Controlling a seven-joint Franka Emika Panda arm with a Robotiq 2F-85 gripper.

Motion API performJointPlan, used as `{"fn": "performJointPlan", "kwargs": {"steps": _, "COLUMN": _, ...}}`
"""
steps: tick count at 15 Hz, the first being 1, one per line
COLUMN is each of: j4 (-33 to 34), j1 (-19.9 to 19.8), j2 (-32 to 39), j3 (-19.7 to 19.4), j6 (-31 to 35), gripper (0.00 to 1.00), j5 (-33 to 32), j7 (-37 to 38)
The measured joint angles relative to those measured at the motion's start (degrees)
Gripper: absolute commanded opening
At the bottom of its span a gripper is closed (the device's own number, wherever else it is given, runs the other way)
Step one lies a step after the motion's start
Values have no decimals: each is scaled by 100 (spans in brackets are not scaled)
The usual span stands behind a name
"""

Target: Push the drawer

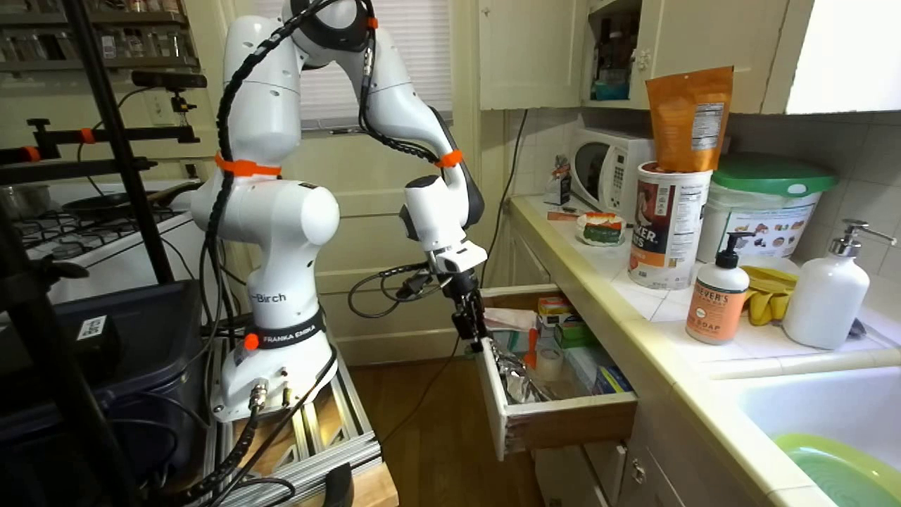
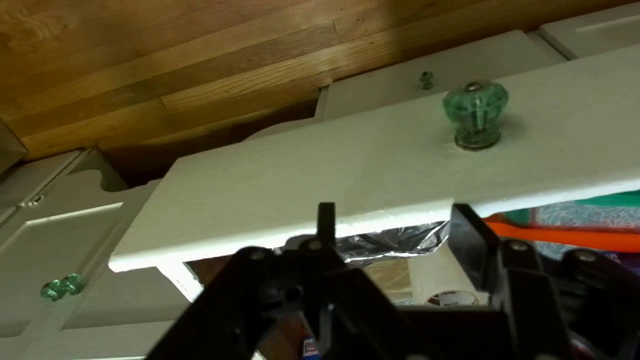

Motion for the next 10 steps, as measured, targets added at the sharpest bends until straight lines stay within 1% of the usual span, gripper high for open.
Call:
{"fn": "performJointPlan", "kwargs": {"steps": 1, "j4": 0, "j1": -133, "j2": -33, "j3": 79, "j6": 0, "gripper": 99, "j5": 45, "j7": -81}}
{"fn": "performJointPlan", "kwargs": {"steps": 2, "j4": 0, "j1": -262, "j2": -71, "j3": 161, "j6": 0, "gripper": 100, "j5": 63, "j7": -156}}
{"fn": "performJointPlan", "kwargs": {"steps": 6, "j4": 0, "j1": -735, "j2": -240, "j3": 508, "j6": 0, "gripper": 100, "j5": 147, "j7": -419}}
{"fn": "performJointPlan", "kwargs": {"steps": 10, "j4": 0, "j1": -1101, "j2": -378, "j3": 879, "j6": -7, "gripper": 100, "j5": 162, "j7": -599}}
